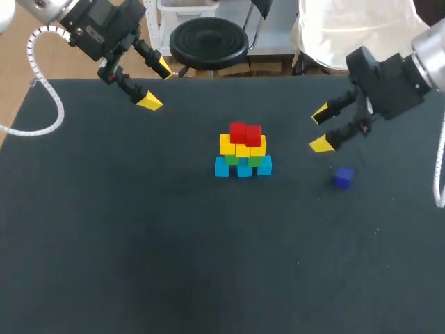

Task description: Place the blue cubes, place green cubes on the blue cubes, place the yellow cubes on the green cubes, then place the red cubes on the yellow cubes, and place purple cube on the red cubes.

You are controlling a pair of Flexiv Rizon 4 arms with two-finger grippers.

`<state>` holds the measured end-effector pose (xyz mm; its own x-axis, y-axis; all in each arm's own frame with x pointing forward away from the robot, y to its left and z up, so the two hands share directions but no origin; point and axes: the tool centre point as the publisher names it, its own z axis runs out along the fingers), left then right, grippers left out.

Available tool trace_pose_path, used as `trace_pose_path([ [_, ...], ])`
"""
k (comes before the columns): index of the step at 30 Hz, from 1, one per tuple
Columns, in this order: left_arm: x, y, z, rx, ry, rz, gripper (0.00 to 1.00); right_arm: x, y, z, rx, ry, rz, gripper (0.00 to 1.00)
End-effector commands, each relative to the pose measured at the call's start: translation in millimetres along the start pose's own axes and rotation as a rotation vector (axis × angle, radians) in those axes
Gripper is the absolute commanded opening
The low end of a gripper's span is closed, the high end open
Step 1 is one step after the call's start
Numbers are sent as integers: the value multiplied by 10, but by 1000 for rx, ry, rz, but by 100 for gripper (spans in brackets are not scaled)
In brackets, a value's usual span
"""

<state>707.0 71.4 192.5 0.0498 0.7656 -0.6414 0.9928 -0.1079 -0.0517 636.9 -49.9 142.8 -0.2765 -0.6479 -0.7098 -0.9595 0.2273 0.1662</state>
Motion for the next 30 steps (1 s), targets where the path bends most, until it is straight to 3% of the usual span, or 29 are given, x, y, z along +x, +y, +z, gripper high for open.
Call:
trace_pose_path([
  [1,9,-6,5,-2,-2,3,100,10,59,-7,44,1,0,100],
  [6,9,-6,5,-2,-2,3,100,10,59,-7,44,1,0,100],
  [10,9,-6,5,-2,-2,3,100,411,57,-26,50,-18,79,100],
  [13,9,-6,5,-2,-2,3,100,710,62,-122,35,-199,107,100],
  [15,9,-6,5,-2,-2,3,100,916,47,-178,61,-233,181,100],
  [20,9,-6,5,-2,-2,3,100,1052,109,-240,82,-222,207,100],
  [30,9,-6,5,-2,-2,3,100,1377,121,8,89,-153,170,100],
])
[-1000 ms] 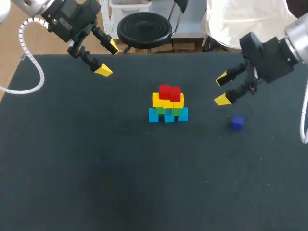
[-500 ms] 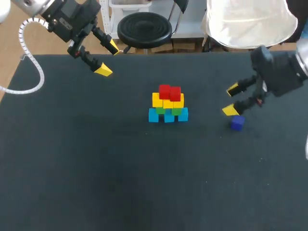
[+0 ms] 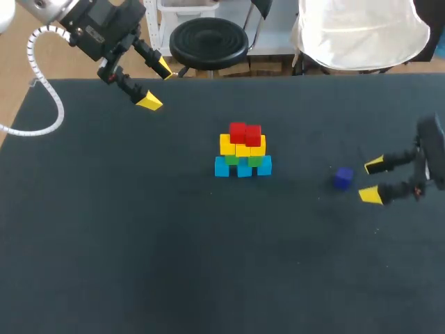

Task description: Place the blue cubes, place green cubes on the blue cubes, place the yellow cubes on the green cubes, then place the red cubes on the yellow cubes, and place purple cube on the red cubes.

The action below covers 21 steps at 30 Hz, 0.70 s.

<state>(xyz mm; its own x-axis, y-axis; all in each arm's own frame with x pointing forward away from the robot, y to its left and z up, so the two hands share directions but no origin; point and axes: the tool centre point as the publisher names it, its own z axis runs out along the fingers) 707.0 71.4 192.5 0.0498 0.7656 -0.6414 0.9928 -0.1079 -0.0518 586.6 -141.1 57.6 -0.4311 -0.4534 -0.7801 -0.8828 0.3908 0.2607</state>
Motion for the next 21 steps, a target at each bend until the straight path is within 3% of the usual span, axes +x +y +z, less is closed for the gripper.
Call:
trace_pose_path([
  [1,9,-6,5,-2,-2,3,100,68,-24,123,15,31,-39,100],
  [17,9,-6,5,-2,-2,3,100,17,-52,160,15,54,-59,100],
  [18,9,-6,5,-2,-2,3,100,42,-78,188,32,85,-58,100],
  [21,9,-6,5,-2,-2,3,100,155,-251,180,57,45,-25,100],
])
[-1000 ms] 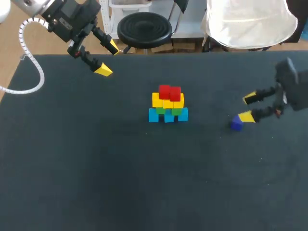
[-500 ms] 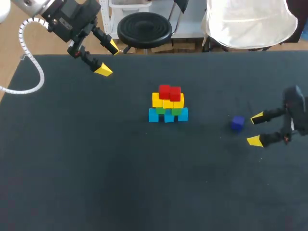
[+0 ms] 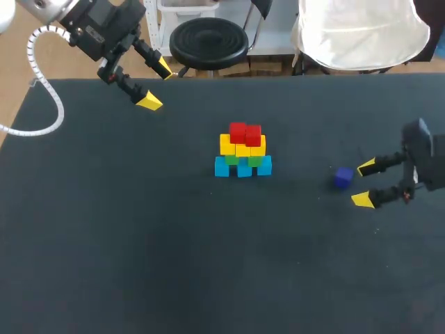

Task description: Place the blue cubes, place green cubes on the blue cubes, place the yellow cubes on the green cubes, then place the red cubes on the yellow cubes, and place purple cube on the red cubes.

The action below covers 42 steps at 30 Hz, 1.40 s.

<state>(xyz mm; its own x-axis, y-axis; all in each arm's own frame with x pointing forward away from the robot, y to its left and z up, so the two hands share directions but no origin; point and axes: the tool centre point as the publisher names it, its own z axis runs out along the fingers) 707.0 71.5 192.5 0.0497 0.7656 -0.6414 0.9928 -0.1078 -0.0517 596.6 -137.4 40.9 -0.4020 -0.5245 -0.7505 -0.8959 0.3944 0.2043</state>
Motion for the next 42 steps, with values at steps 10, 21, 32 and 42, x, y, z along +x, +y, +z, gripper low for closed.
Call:
trace_pose_path([
  [10,9,-6,5,-2,-2,3,100,53,-447,137,88,-7,12,100],
  [21,9,-6,5,-2,-2,3,100,109,-682,336,120,-20,13,100],
  [32,9,-6,5,-2,-2,3,100,94,-780,429,110,-17,-7,100],
  [42,9,-6,5,-2,-2,3,100,93,-879,462,102,-2,-15,100],
])
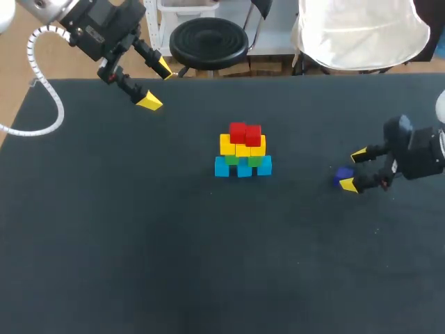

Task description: Place the blue cubes, place green cubes on the blue cubes, place the yellow cubes on the green cubes, then place the red cubes on the yellow cubes, and place purple cube on the red cubes.

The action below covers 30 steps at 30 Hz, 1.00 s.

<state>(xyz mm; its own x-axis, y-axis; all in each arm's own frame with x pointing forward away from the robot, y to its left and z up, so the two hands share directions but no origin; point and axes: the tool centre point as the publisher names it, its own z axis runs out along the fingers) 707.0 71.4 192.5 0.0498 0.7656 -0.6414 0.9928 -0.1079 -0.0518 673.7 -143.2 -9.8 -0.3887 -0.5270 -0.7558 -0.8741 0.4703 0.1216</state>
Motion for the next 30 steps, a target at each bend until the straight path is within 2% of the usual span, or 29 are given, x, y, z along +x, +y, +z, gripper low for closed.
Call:
trace_pose_path([
  [1,9,-5,5,-2,-2,3,100,-9,-67,61,-17,4,-5,100],
  [6,9,-5,5,-2,-2,3,100,-24,-107,134,-46,24,-19,100],
  [7,9,-5,5,-2,-2,3,100,-22,-107,148,-57,27,-24,60],
  [10,9,-5,5,-2,-2,3,100,-22,-83,169,-64,33,-39,0],
  [17,9,-5,5,-2,-2,3,100,-5,-12,66,-58,39,-43,0],
  [21,9,-5,5,-2,-2,3,100,-64,44,-43,-58,32,-70,0],
  [27,9,-5,5,-2,-2,3,100,-232,131,-163,-150,37,-114,0],
  [30,9,-5,5,-2,-2,3,100,-302,180,-185,-168,36,-123,0],
])
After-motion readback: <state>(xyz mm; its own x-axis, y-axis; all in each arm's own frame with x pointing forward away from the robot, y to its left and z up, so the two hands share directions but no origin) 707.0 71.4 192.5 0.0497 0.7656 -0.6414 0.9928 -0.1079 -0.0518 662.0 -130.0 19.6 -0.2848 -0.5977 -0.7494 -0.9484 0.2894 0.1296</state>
